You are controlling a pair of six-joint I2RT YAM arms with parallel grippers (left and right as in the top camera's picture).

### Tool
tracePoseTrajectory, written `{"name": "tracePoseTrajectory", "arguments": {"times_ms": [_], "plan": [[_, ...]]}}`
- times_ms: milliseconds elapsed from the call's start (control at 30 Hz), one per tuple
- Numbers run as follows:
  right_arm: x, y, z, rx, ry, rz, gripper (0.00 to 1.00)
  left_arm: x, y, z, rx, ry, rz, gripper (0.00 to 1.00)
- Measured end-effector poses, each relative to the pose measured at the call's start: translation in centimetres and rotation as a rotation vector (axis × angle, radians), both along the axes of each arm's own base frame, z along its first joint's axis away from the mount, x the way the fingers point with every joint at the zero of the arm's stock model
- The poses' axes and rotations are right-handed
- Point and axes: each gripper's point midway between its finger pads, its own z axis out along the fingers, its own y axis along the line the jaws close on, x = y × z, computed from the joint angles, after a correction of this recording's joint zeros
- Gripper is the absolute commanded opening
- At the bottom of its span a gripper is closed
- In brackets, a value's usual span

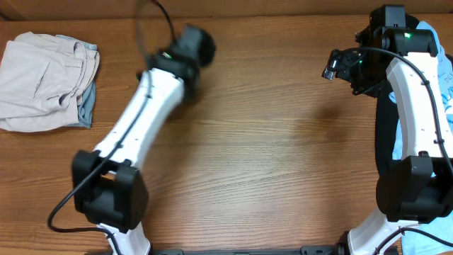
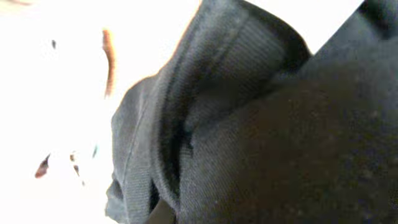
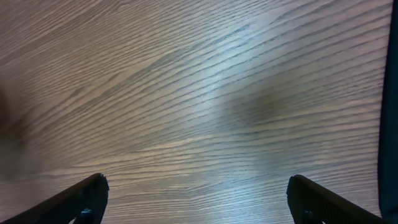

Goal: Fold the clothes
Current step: 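Carry the shirt left and place it on the beige clothes stack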

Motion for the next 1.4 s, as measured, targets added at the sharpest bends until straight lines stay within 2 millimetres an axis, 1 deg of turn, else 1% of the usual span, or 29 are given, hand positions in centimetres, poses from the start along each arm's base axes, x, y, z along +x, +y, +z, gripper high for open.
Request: {"name": "tracePoseTrajectory", "arguments": {"times_ms": [33,67,100,133,200,233,267,300,333,367,467,533,567,633,733,800,833,900,933,967,1000,1067,1100,1133,1200,1267,1300,1333,1400], "plan": [[0.0,0.0,0.0,0.000,0.000,0.000,0.95,0.6,0.7,1.3,-0.010,-0.028,0.019,0.04],[0.0,0.0,0.0,0.000,-0.001,-0.001,0.95,1.6,1.8,3.5,-0.024,-0.082,0.048,0.04],[0.0,0.0,0.0,0.000,0.000,0.000,0.95,2.0,2.9,4.9,-0.032,-0.108,0.075,0.04],[0.0,0.0,0.0,0.000,0.000,0.000,0.95,2.7,4.6,7.1,-0.045,-0.162,0.112,0.04],[0.0,0.0,0.0,0.000,0.000,0.000,0.95,3.3,8.0,10.4,-0.057,-0.240,0.186,0.04],[0.0,0.0,0.0,0.000,0.000,0.000,0.95,3.3,9.8,11.6,-0.059,-0.268,0.223,0.04],[0.0,0.0,0.0,0.000,0.000,0.000,0.95,3.3,11.0,12.3,-0.059,-0.286,0.248,0.04],[0.0,0.0,0.0,0.000,0.000,0.000,0.95,3.2,13.5,13.6,-0.057,-0.321,0.299,0.04],[0.0,0.0,0.0,0.000,0.000,0.000,0.95,3.0,14.4,13.9,-0.055,-0.331,0.319,0.04],[0.0,0.0,0.0,0.000,0.000,0.000,0.95,2.7,16.4,14.3,-0.047,-0.342,0.361,0.04],[0.0,0.0,0.0,0.000,0.002,0.000,0.95,1.2,21.8,14.3,-0.031,-0.350,0.484,0.04],[-0.1,0.0,0.0,0.000,0.003,0.000,0.95,0.1,24.7,14.2,-0.031,-0.359,0.564,0.04],[-0.1,0.0,0.0,0.001,0.003,0.000,0.95,-0.3,25.6,14.2,-0.032,-0.364,0.590,0.04],[-0.1,0.0,0.0,0.001,0.003,0.001,0.95,-1.6,28.7,14.0,-0.031,-0.381,0.676,0.04],[-0.3,0.1,-0.1,0.007,0.012,0.001,0.95,-2.3,31.9,13.8,-0.037,-0.415,0.748,0.04],[-0.6,0.2,-0.1,0.009,0.024,0.002,0.95,-2.1,33.6,12.9,-0.043,-0.417,0.777,0.04],[-0.6,0.2,-0.1,0.009,0.026,0.002,0.95,-1.9,34.1,12.2,-0.049,-0.412,0.783,0.04],[-0.7,0.2,-0.2,0.010,0.028,0.002,0.95,-1.0,34.7,9.8,-0.069,-0.374,0.787,0.04],[-0.7,0.2,-0.2,0.010,0.029,0.002,0.95,-0.3,34.8,8.0,-0.086,-0.338,0.782,0.06],[-0.7,0.2,-0.2,0.010,0.030,0.002,0.95,0.0,34.7,7.0,-0.097,-0.318,0.778,0.11],[-0.7,0.2,-0.2,0.010,0.029,0.002,0.95,1.0,34.3,4.4,-0.139,-0.271,0.759,0.17],[-0.7,0.2,-0.2,0.010,0.030,0.002,0.95,2.4,33.2,0.6,-0.219,-0.203,0.730,0.65],[-0.7,0.2,-0.2,0.009,0.029,0.002,0.95,2.9,32.4,-1.2,-0.262,-0.167,0.711,0.85],[-0.7,0.2,-0.2,0.010,0.028,0.002,0.95,3.3,31.6,-2.6,-0.301,-0.135,0.692,1.00],[-0.6,0.2,-0.1,0.009,0.025,0.002,0.95,4.1,29.2,-5.9,-0.400,-0.051,0.647,1.00],[-0.6,0.2,-0.1,0.009,0.024,0.002,0.95,4.6,26.3,-8.7,-0.478,0.029,0.603,1.00],[-0.5,0.2,-0.1,0.008,0.020,0.005,0.95,4.9,25.3,-9.0,-0.496,0.043,0.583,1.00],[-0.4,0.2,-0.1,0.007,0.016,0.009,0.95,5.1,24.9,-8.9,-0.501,0.044,0.573,1.00],[-0.2,0.1,0.0,0.005,0.005,0.013,0.95,5.7,23.9,-8.1,-0.510,0.032,0.543,1.00]]}}
